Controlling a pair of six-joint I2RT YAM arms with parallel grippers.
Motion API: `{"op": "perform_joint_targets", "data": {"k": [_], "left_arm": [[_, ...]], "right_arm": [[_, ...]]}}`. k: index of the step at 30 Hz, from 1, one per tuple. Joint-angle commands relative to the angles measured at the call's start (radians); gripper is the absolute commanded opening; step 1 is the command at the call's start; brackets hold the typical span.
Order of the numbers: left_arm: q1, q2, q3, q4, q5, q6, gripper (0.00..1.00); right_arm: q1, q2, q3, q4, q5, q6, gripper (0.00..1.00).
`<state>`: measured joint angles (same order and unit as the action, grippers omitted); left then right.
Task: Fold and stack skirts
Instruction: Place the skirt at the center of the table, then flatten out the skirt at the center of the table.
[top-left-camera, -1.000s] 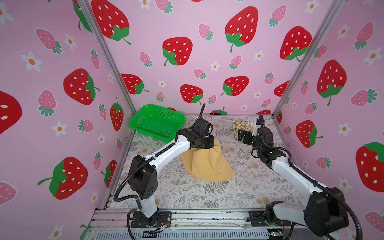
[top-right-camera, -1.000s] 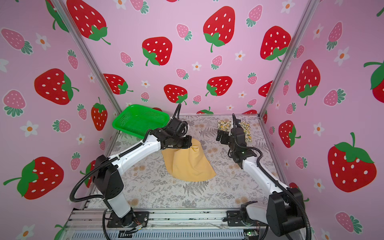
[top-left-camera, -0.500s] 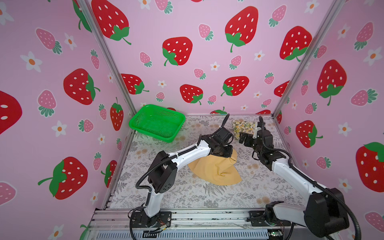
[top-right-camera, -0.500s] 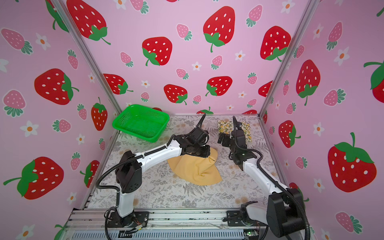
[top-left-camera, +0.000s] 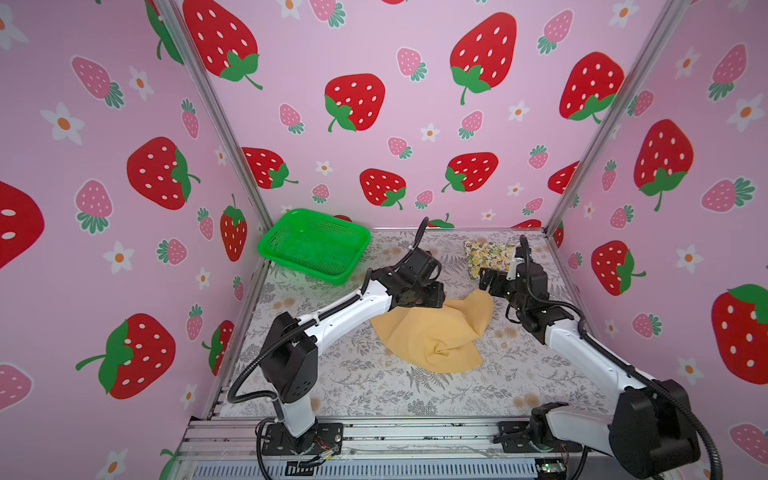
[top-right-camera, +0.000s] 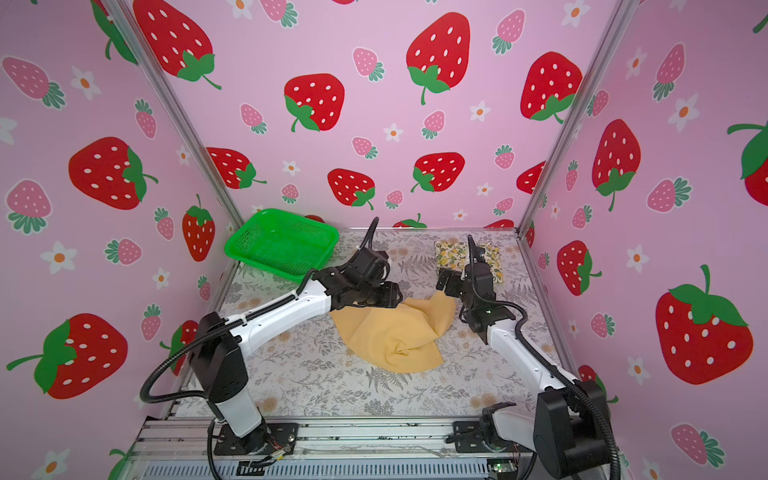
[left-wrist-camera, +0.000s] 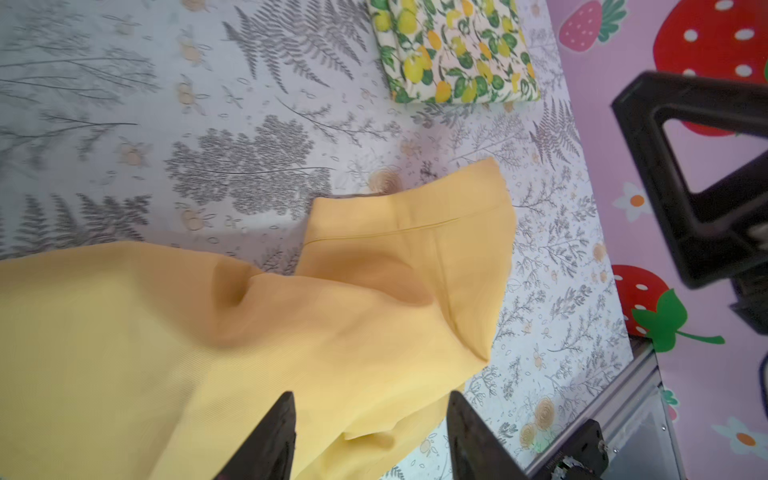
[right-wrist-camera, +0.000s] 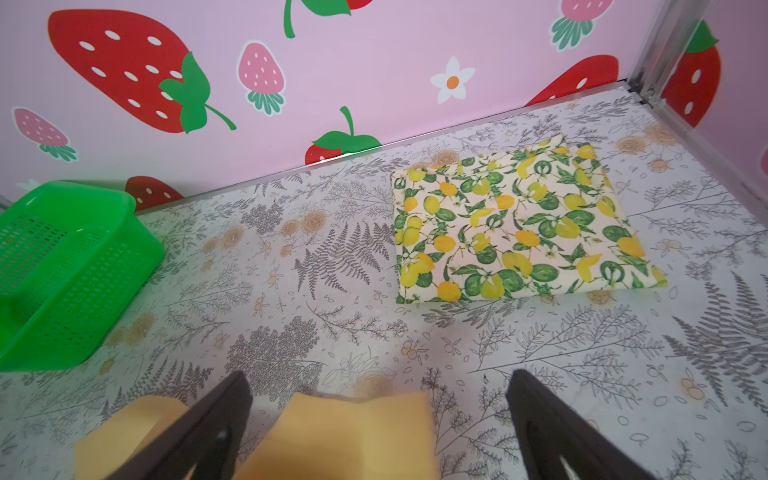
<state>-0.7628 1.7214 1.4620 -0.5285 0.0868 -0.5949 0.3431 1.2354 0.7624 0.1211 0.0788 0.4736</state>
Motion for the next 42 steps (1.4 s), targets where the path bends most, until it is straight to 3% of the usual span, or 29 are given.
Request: {"op": "perform_joint_targets", "data": {"k": [1, 10, 19, 37, 39, 42], "left_arm": [[0.053, -0.064, -0.121, 0.009, -0.047, -0.035, 0.60], [0.225, -0.146, -0.387, 0.082, -0.028, -0.099, 0.60], [0.314, -0.120, -0.510, 0.142, -0.027, -0.121, 0.61], [0.341, 0.095, -0.373, 0.145, -0.021, -0.088, 0.58], [0.341, 0.115, -0.355, 0.142, -0.018, -0.085, 0.54], [0.343, 0.143, -0.326, 0.131, -0.015, -0.074, 0.35]], "right_arm": [[0.012, 0.036, 0.010, 0.022, -0.080, -0.002, 1.00], [0.080, 0.206, 0.130, 0.003, -0.122, -0.027, 1.00], [0.154, 0.367, 0.270, -0.046, -0.182, -0.038, 1.00], [0.289, 0.312, 0.075, 0.022, -0.275, -0.077, 1.00], [0.294, 0.301, 0.056, 0.036, -0.293, -0.084, 0.98], [0.305, 0.287, 0.036, 0.040, -0.305, -0.087, 0.93]]}}
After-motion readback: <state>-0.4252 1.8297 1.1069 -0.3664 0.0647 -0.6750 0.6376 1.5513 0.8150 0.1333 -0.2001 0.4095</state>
